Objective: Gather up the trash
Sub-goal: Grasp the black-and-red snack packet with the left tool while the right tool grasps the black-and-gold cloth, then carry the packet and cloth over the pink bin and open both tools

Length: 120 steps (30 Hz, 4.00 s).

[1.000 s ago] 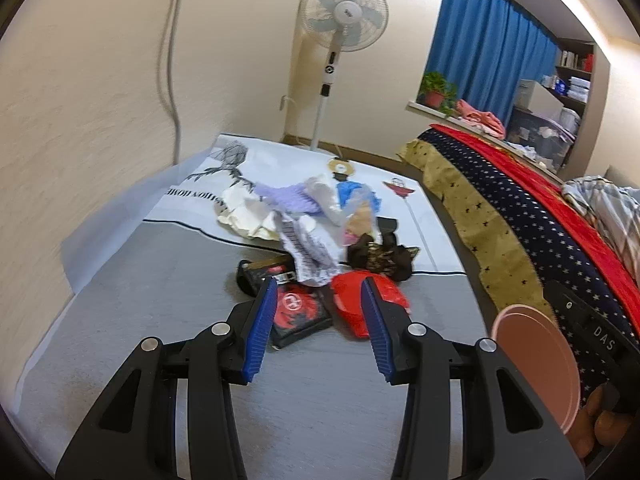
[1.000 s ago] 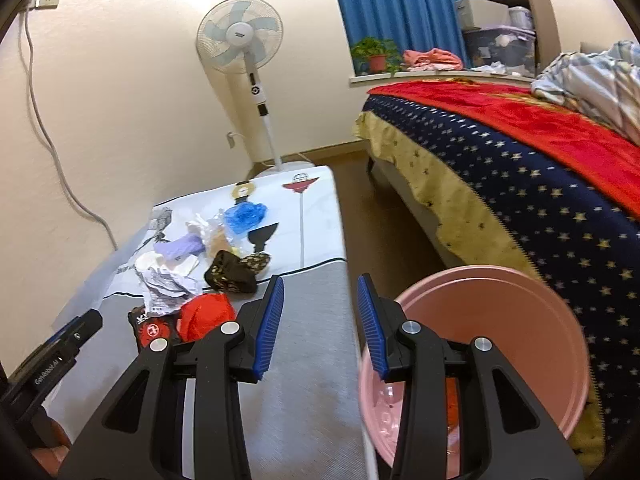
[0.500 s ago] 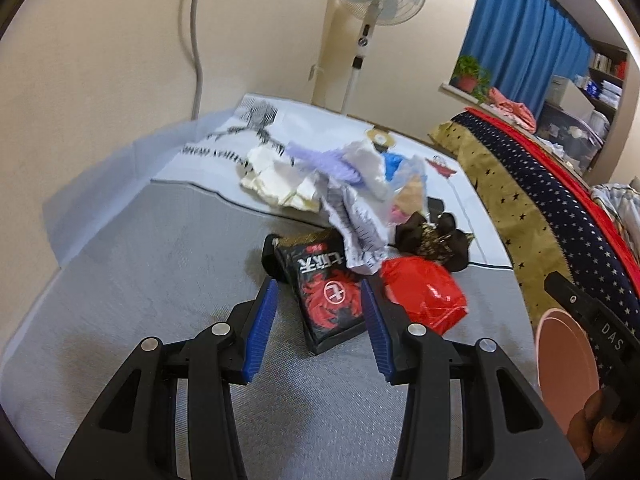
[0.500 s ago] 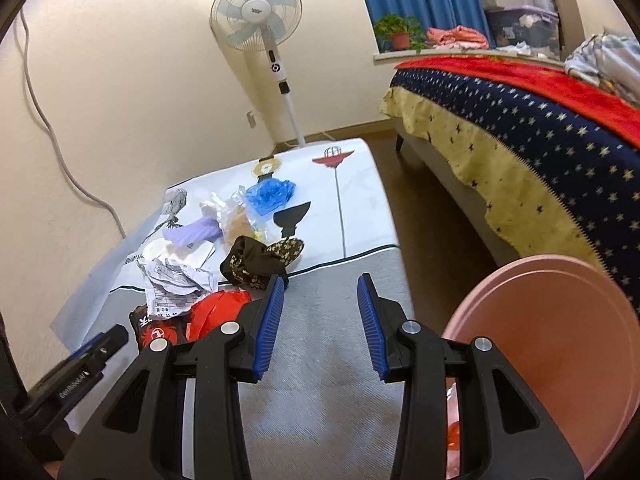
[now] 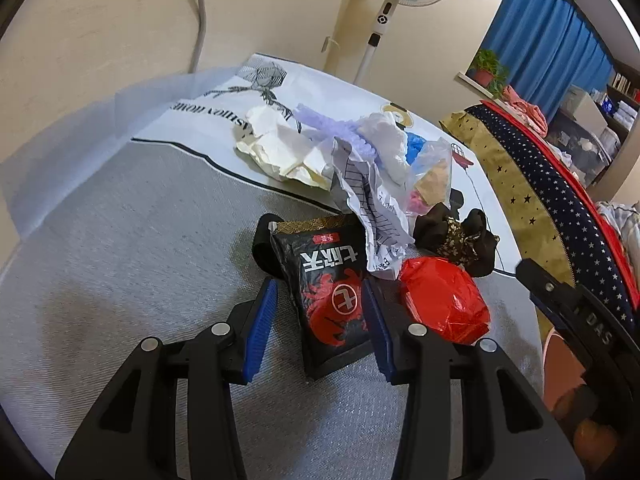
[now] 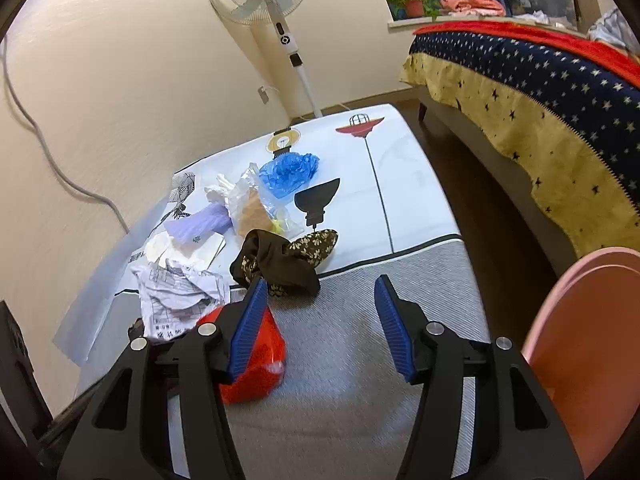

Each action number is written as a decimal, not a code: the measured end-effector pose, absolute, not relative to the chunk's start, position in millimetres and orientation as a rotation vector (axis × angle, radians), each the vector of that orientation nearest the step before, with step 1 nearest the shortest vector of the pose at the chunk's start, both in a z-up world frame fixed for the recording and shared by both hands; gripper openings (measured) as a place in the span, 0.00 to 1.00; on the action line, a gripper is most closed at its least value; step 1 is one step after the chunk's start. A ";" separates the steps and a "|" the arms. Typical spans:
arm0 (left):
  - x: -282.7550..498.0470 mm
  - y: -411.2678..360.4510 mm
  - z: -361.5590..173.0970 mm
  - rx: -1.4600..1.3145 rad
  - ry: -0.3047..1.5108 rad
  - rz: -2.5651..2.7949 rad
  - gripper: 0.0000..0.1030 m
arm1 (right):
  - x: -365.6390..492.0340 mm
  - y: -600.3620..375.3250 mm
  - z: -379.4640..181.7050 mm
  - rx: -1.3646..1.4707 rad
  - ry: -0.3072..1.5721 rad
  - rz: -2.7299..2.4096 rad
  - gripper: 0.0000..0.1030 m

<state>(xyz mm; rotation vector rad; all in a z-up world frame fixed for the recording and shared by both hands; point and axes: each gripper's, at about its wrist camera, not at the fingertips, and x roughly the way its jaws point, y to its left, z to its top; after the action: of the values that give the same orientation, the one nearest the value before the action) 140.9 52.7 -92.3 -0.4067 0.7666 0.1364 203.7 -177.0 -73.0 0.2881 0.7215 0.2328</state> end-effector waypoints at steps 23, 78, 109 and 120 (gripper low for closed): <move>146.9 48.9 -94.7 -0.393 0.799 0.115 0.23 | 243.8 -150.8 -88.2 0.253 0.789 0.341 0.11; 45.5 -29.4 4.8 -0.170 0.541 -0.042 0.06 | 38.4 -255.1 47.5 0.061 0.531 0.069 0.06; 76.4 -141.0 -8.4 -0.082 0.559 -0.250 0.06 | 43.6 -333.7 34.0 0.066 0.508 -0.253 0.06; 82.3 -167.0 -17.3 -0.081 0.583 -0.325 0.06 | 45.6 -345.1 28.2 0.085 0.523 -0.299 0.06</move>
<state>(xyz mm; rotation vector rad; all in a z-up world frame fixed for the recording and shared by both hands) 82.3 -167.0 -17.3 -0.0810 0.5830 -0.3253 45.6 -345.1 28.2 0.0852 0.5231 -0.2991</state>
